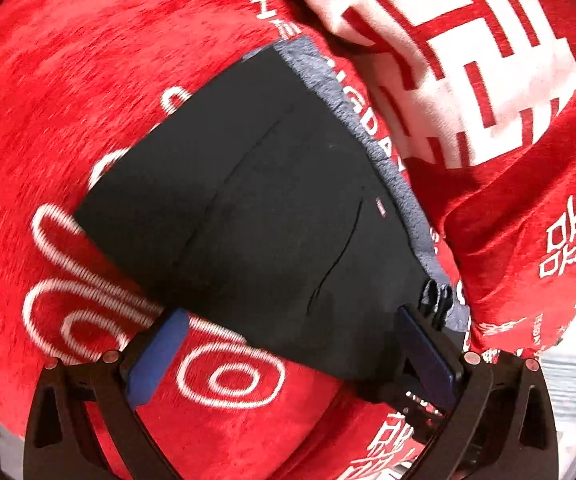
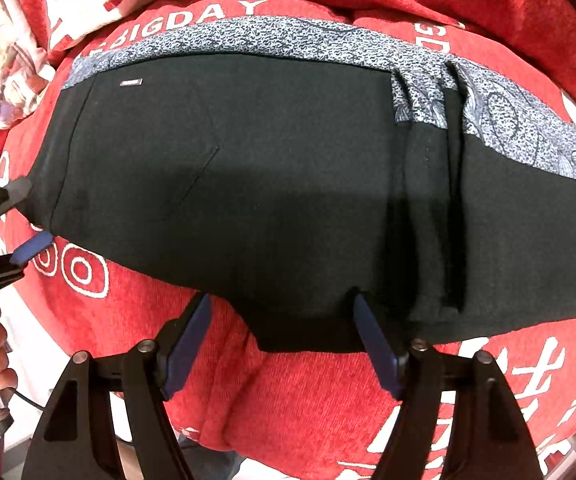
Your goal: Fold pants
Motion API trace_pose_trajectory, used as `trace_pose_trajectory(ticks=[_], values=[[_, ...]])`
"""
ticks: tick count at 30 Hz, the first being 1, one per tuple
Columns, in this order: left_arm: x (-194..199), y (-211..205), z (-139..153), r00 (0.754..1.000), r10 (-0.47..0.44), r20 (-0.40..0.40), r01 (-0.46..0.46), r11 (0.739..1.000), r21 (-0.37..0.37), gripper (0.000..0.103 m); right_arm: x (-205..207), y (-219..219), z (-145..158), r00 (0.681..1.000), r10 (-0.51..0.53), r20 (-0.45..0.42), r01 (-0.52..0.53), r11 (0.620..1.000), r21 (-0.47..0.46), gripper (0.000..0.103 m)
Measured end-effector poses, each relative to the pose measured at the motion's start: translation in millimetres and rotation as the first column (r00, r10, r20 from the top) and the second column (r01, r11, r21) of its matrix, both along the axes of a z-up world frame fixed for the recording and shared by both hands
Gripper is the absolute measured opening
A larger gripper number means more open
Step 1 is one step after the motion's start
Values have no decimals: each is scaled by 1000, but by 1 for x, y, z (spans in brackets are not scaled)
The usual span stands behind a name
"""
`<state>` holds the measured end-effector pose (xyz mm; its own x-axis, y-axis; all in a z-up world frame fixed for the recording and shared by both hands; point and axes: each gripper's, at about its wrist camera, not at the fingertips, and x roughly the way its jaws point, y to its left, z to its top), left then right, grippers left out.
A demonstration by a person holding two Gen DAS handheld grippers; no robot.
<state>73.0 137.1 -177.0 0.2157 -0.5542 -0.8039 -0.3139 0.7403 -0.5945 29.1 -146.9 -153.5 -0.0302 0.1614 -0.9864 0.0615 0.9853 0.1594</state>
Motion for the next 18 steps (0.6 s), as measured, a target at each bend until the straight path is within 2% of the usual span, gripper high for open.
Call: trace_pose_trajectory(ticks=[5,18], values=[[4,2,-7,997,76,7,-76,996,-52,103,-3,-1,1,1000,5,5,-5,1000,-2,76],[-5,16,-8,985,160,64,-152,981,-122,103,-6,4,-1,1000,22,14,-22,1000,-12,78]])
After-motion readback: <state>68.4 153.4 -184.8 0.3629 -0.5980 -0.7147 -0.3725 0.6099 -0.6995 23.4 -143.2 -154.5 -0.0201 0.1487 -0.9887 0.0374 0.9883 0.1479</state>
